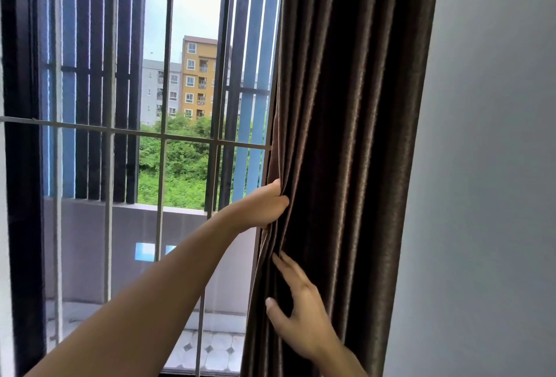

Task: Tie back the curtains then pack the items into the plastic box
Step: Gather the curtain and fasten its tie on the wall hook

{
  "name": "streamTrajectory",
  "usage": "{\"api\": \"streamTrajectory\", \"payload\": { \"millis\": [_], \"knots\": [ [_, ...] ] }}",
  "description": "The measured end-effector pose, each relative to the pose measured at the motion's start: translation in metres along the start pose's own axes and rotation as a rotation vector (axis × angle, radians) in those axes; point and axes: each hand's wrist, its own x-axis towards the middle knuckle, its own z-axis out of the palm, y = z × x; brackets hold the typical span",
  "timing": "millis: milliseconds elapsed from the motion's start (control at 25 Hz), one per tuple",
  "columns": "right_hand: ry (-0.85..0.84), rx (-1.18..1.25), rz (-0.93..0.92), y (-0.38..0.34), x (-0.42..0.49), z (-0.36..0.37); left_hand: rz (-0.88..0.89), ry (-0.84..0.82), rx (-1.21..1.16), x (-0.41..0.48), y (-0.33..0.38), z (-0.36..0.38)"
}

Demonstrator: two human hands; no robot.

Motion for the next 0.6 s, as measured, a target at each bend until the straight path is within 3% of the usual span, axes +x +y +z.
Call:
{"api": "streamTrajectory", "payload": {
  "millis": [120, 240, 280, 360, 440, 600],
  "knots": [
    [-0.035, 0.002, -0.002, -0.003, -0.001, 0.000, -0.029, -0.014, -0.019, -0.005, 0.005, 0.005],
    [-0.089, -0.025, -0.006, 0.000, -0.001, -0.003, 0.063, 0.033, 0.172, -0.009, 0.013, 0.009],
    [-0.035, -0.103, -0.034, 0.001, -0.002, -0.005, 0.077, 0.059, 0.215, -0.008, 0.013, 0.009],
    [0.299, -0.291, -0.109, 0.006, -0.002, -0.007, 0.079, 0.084, 0.239, -0.008, 0.010, 0.007],
    [0.603, -0.218, -0.029, 0.007, 0.003, -0.014, 0.064, 0.089, 0.222, -0.010, 0.006, 0.006],
    [0.597, -0.060, 0.079, 0.007, 0.023, -0.029, 0.049, 0.109, 0.117, -0.015, 0.003, 0.006]
  ]
}}
